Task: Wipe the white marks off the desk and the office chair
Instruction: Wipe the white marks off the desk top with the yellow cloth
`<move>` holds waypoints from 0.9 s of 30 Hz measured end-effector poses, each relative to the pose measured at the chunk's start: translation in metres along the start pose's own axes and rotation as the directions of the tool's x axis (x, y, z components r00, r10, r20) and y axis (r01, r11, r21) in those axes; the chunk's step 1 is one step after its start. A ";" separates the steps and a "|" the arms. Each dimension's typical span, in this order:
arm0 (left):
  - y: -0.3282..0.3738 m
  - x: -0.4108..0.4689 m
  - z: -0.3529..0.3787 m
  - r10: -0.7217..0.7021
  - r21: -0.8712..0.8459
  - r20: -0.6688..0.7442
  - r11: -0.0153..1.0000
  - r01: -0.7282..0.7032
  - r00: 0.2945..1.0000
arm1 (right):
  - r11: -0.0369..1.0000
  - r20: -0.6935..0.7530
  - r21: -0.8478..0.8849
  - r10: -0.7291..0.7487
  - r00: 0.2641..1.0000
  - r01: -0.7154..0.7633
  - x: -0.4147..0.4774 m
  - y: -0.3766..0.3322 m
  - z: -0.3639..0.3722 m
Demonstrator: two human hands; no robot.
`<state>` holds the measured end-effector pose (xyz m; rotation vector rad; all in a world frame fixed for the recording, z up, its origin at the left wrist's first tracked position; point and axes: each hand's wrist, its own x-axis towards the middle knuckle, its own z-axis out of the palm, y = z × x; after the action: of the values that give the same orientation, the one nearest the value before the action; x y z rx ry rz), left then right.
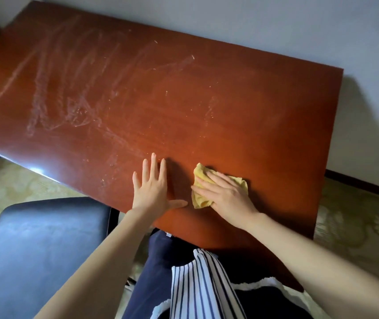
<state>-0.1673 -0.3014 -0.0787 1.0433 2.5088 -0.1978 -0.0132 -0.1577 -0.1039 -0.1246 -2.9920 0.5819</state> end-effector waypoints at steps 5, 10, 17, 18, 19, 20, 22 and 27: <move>0.009 0.015 0.000 0.122 0.076 0.037 0.989 -0.124 0.992 | 0.998 0.069 -0.034 -0.045 0.997 0.048 -0.037 0.028 -0.014; 0.003 0.012 0.011 0.149 0.046 0.008 0.988 -0.149 0.989 | 0.993 0.075 -0.105 0.059 0.995 -0.051 -0.033 0.063 -0.033; 0.001 0.008 0.019 0.099 -0.014 -0.023 0.995 -0.099 0.995 | 0.924 0.028 -0.110 0.371 0.928 -0.366 0.037 0.105 -0.049; 0.000 0.008 0.021 0.083 -0.034 -0.020 0.996 -0.083 0.996 | 0.905 0.021 -0.119 0.414 0.910 -0.409 0.053 0.107 -0.048; -0.001 0.007 0.022 0.065 -0.049 -0.018 0.997 -0.065 0.998 | 0.882 0.000 -0.128 0.457 0.889 -0.453 0.069 0.106 -0.047; -0.002 0.006 0.023 0.048 -0.060 -0.018 0.997 -0.049 0.999 | 0.858 -0.034 -0.131 0.496 0.867 -0.496 0.083 0.103 -0.044; -0.002 0.004 0.024 0.029 -0.080 -0.011 0.996 -0.030 1.000 | 0.820 -0.086 -0.125 0.552 0.829 -0.559 0.110 0.097 -0.037; -0.003 0.003 0.023 -0.003 -0.104 0.013 0.995 0.004 1.000 | 0.811 -0.054 -0.187 0.554 0.830 -0.554 0.151 0.074 -0.013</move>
<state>-0.1636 -0.3078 -0.1006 0.9931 2.4807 -0.0743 -0.1570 -0.0699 -0.1085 -1.0430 -2.9843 0.3148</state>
